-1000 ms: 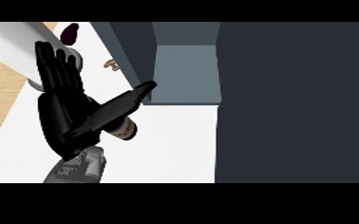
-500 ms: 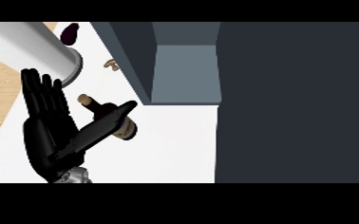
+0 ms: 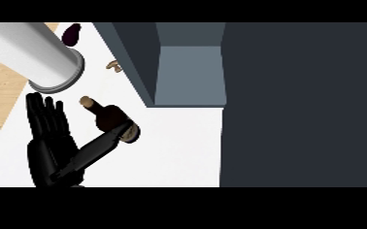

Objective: Pick up the wine, place it into the cabinet and close the cabinet

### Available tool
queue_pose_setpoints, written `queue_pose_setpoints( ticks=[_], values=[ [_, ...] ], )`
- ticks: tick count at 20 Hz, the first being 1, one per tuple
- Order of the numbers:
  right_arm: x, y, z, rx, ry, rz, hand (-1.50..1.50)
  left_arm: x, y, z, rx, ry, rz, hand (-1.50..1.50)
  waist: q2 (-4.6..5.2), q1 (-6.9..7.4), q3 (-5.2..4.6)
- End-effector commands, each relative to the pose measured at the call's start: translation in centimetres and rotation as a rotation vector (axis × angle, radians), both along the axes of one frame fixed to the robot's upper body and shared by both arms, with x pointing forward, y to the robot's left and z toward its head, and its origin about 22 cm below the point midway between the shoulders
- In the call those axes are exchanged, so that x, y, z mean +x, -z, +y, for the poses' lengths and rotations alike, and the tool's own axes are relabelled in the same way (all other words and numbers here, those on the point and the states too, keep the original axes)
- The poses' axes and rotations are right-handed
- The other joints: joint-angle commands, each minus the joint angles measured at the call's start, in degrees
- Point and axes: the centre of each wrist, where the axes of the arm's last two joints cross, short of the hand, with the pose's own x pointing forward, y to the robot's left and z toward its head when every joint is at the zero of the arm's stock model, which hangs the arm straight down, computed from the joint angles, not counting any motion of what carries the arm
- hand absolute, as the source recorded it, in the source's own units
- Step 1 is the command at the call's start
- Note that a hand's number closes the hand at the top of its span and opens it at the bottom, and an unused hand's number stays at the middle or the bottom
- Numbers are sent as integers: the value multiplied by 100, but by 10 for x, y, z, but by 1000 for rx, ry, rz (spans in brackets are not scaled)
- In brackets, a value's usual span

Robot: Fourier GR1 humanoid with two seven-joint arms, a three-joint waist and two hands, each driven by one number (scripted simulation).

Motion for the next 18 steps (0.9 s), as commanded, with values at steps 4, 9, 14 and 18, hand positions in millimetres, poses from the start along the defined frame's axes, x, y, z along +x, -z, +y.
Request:
queue_pose_setpoints(
  ticks=[4, 9, 14, 18],
  values=[
    [4, 4, 11, -11, -1, -35, -150, 2, 32, 20, -12, -3, 22, -150, 2, 2, 1],
    [-8, 5, 1, -5, -9, -3, -150, -5, 68, 23, -21, 1, 62, -150, 1, -9, 0],
    [-17, -6, 12, -3, 3, -6, -150, -20, 69, 34, -31, 10, 60, -150, -2, 2, 1],
    [7, 7, -6, -1, -7, -12, -150, 5, 92, 30, -28, 19, 52, -150, 5, -7, 2]
  ],
)
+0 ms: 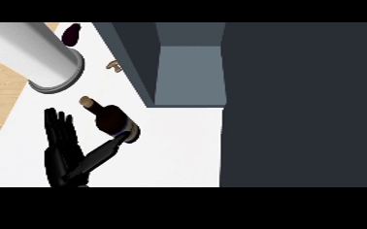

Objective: Pick up the wine, place it into the cabinet and close the cabinet

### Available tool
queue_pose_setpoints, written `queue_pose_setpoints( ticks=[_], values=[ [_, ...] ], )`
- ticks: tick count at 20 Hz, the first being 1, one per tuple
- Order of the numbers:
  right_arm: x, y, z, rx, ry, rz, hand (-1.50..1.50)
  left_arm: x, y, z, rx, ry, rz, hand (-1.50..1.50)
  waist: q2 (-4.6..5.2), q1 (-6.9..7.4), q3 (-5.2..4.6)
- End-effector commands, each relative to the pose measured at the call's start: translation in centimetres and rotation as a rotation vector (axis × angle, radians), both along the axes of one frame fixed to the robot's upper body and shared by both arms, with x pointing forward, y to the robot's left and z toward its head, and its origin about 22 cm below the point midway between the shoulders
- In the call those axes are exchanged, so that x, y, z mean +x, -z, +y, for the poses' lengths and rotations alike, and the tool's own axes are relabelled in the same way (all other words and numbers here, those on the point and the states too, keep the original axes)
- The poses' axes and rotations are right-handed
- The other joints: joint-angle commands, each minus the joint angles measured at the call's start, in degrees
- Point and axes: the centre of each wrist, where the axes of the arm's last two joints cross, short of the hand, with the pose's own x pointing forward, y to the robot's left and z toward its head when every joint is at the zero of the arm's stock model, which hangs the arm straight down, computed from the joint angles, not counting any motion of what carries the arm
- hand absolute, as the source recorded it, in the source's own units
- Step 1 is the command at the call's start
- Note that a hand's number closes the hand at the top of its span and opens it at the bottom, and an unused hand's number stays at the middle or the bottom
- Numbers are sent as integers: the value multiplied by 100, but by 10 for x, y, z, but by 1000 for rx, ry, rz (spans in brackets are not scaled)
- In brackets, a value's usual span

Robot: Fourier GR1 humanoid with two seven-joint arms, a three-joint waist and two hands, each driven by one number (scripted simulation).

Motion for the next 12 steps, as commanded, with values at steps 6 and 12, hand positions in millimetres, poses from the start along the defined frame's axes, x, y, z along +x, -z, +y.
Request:
queue_pose_setpoints(
  ticks=[6, 12],
  values=[
    [-6, -5, -5, 10, -1, -21, -150, 1, 60, 4, -41, 4, 33, -150, 4, -18, -1],
    [-14, -3, -5, 18, 5, -8, -150, 2, 74, 16, -66, 41, 40, -150, 1, -15, 1]
  ],
)
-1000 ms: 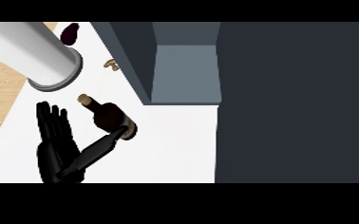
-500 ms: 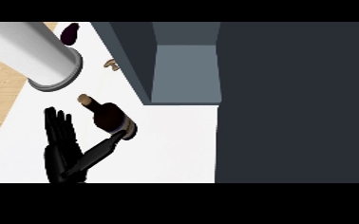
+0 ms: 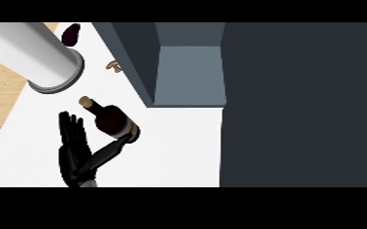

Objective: Pick up the wine, place it into the cabinet and close the cabinet

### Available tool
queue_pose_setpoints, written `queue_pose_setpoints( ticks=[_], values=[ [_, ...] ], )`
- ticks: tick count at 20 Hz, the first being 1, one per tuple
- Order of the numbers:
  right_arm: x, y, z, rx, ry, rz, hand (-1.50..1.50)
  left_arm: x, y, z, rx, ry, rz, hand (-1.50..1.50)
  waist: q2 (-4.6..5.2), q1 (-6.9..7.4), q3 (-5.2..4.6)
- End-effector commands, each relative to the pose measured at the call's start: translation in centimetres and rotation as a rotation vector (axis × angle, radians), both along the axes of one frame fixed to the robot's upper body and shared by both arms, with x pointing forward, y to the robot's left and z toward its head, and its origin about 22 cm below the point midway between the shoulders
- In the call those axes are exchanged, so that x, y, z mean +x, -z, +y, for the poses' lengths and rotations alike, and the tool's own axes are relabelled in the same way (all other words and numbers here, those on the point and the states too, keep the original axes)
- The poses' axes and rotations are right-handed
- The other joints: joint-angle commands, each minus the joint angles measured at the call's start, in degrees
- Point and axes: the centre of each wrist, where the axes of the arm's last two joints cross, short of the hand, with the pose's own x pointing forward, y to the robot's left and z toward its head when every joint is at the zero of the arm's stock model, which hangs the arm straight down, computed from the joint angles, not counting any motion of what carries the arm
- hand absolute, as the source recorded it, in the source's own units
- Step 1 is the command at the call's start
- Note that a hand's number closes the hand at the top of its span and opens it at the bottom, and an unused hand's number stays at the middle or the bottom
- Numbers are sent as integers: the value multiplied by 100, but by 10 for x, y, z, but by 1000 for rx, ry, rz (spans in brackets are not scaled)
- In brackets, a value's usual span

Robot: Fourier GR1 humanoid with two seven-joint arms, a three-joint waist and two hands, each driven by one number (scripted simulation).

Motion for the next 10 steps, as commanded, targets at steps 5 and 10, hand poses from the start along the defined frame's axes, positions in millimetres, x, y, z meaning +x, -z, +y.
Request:
queue_pose_setpoints(
  ticks=[5, 10],
  values=[
    [-11, 11, -4, -2, 2, -9, -150, -8, 27, -3, -25, 0, 18, -150, -2, -3, 2],
    [-12, -5, 4, 3, 17, -27, -150, 10, 42, -12, -28, 7, 17, -150, -1, -8, 1]
  ],
)
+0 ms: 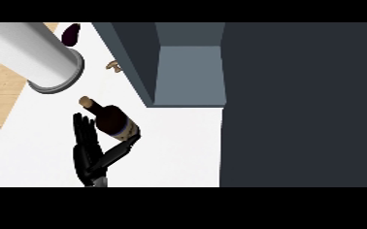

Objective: Pick up the wine, place it into the cabinet and close the cabinet

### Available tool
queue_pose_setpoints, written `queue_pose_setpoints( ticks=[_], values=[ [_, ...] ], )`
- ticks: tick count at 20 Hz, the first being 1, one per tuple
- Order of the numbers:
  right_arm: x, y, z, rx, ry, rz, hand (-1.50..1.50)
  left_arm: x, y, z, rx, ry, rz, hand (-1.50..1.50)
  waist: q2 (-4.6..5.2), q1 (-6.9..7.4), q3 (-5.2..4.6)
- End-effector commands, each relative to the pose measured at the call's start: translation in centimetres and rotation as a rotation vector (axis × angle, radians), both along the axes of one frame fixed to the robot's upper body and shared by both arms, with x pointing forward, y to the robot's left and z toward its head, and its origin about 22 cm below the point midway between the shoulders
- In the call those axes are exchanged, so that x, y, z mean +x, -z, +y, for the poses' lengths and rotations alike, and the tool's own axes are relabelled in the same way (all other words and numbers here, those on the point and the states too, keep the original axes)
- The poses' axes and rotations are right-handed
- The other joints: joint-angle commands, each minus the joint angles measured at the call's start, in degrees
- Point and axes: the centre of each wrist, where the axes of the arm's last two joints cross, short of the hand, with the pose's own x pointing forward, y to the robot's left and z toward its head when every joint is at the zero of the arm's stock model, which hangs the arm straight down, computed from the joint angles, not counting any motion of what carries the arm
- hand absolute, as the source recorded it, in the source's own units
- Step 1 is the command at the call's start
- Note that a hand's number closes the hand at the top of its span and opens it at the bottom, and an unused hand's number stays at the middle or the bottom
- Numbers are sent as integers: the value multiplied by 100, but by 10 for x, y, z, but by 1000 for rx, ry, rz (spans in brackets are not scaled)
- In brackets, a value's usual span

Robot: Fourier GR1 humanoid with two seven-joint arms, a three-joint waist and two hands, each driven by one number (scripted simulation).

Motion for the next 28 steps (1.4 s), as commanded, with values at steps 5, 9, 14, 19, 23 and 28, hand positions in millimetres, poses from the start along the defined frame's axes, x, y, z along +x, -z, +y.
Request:
queue_pose_setpoints(
  ticks=[5, 9, 14, 19, 23, 28],
  values=[
    [-18, -11, -1, -26, -6, -10, -150, 9, 19, -1, -51, -40, -20, -150, -2, -6, 1],
    [2, -10, -5, -15, 9, -25, -150, 21, 36, 8, -125, -12, -88, -150, 8, -15, -2],
    [-5, 9, -15, -31, 9, -17, -150, 9, 45, 5, -121, 11, -107, -150, 0, -13, 2],
    [2, 0, -6, 4, 8, -16, -150, 4, 52, 3, -150, 13, -101, 150, 0, 1, 2],
    [4, -6, -5, -24, 8, -13, -150, 26, 45, -1, -154, 54, -121, 150, 1, 1, 1],
    [-1, 1, -8, -11, 6, -4, -150, 5, 71, 6, -145, 47, -87, 150, 5, -16, 0]
  ],
)
